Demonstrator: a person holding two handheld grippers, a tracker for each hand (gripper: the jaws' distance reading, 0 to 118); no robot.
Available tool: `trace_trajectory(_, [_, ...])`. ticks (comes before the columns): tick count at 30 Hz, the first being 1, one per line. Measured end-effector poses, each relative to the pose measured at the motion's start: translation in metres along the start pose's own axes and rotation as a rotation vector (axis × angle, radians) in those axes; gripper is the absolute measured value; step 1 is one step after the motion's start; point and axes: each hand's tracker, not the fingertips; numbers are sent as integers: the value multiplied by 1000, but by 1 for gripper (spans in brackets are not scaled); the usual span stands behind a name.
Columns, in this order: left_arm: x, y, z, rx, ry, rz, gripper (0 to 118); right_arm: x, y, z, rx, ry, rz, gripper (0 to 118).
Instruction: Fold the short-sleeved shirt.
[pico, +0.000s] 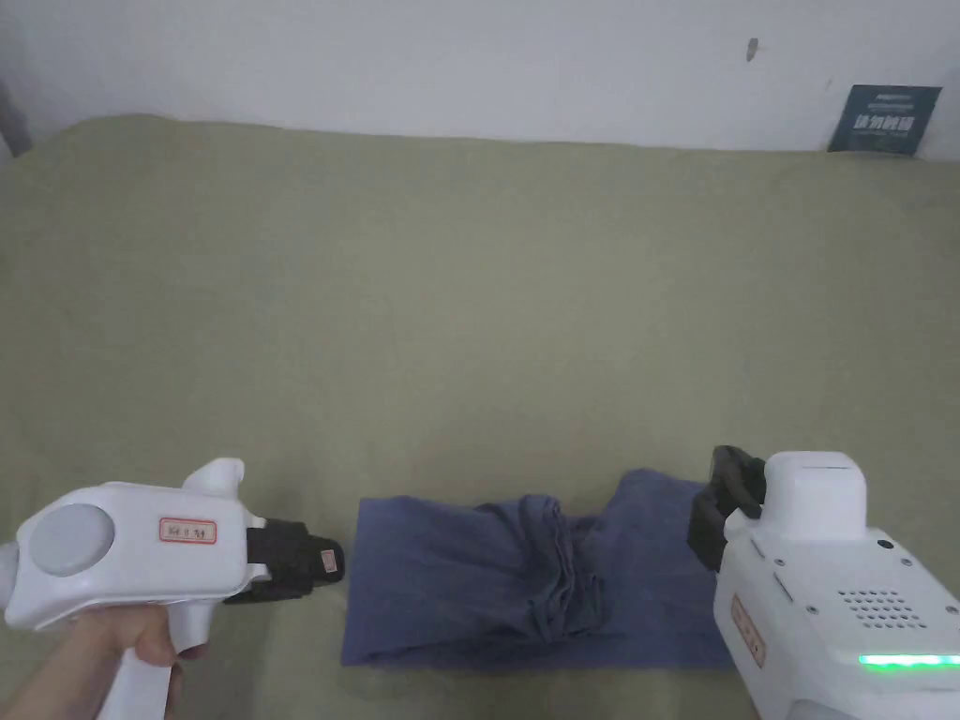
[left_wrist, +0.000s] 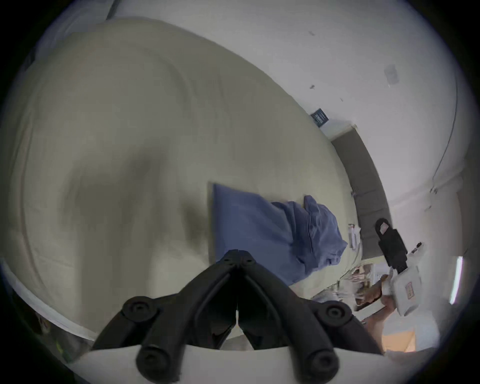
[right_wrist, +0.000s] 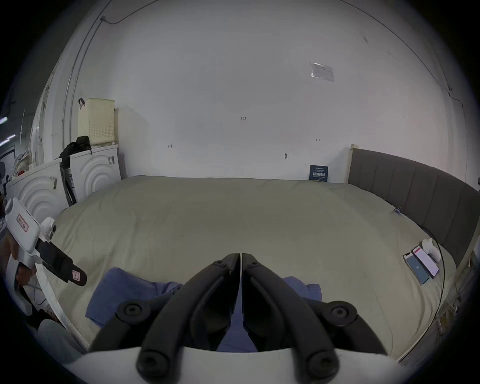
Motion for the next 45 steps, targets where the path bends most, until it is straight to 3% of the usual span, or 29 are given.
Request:
trace_trajectory(1, [-4, 0, -2, -6, -31, 10, 4, -1, 0, 0, -4, 1, 5, 8])
trace_trajectory(2, [-7, 0, -6, -8, -66, 10, 33, -1, 0, 0, -5, 0, 11, 8])
trace_trajectory(4, [-12, 1, -18, -3, -74, 32, 114, -1, -1, 0, -7, -6, 17, 8])
trace_trajectory(5, [-14, 2, -25, -13, -103, 45, 117, -1, -1, 0, -8, -7, 16, 8])
trace_trajectory(6, [-15, 9, -24, 24, -157, 77, 112, 0, 0, -1, -11, -10, 16, 8])
trace_trajectory(13, [-14, 17, -70, -81, -370, 201, 111, 9, 0, -4, -14, -30, 8, 8])
trace_trajectory(14, [-14, 15, -75, -88, -376, 204, 102, 11, 0, -3, -14, -36, 5, 8])
trace_trajectory(15, [-10, 15, -75, -77, -359, 209, 75, 13, 0, -3, -16, -39, 0, 8])
trace_trajectory(16, [-6, 16, -75, -73, -337, 199, 13, 15, 0, -3, -19, -38, -8, 8])
trace_trajectory(17, [-1, 16, -73, -76, -258, 164, 8, 16, 0, -2, -19, -39, -13, 8])
trace_trajectory(18, [3, 8, -70, -58, -139, 106, 8, 18, 0, 0, -20, -40, -16, 8])
trace_trajectory(22, [-12, 13, -48, -38, -208, 176, 8, 20, 3, 7, -5, -40, -12, 8])
trace_trajectory(28, [-16, 27, 32, 64, -99, 139, 8, 21, 10, 15, 21, -32, -25, 8])
trace_trajectory(34, [-3, 43, 98, 121, 157, -15, 8, 15, 13, 10, 30, -10, -32, 8])
trace_trajectory(45, [126, 35, 24, -2, 141, -288, 8, 12, 20, 15, 87, -24, -31, 8])
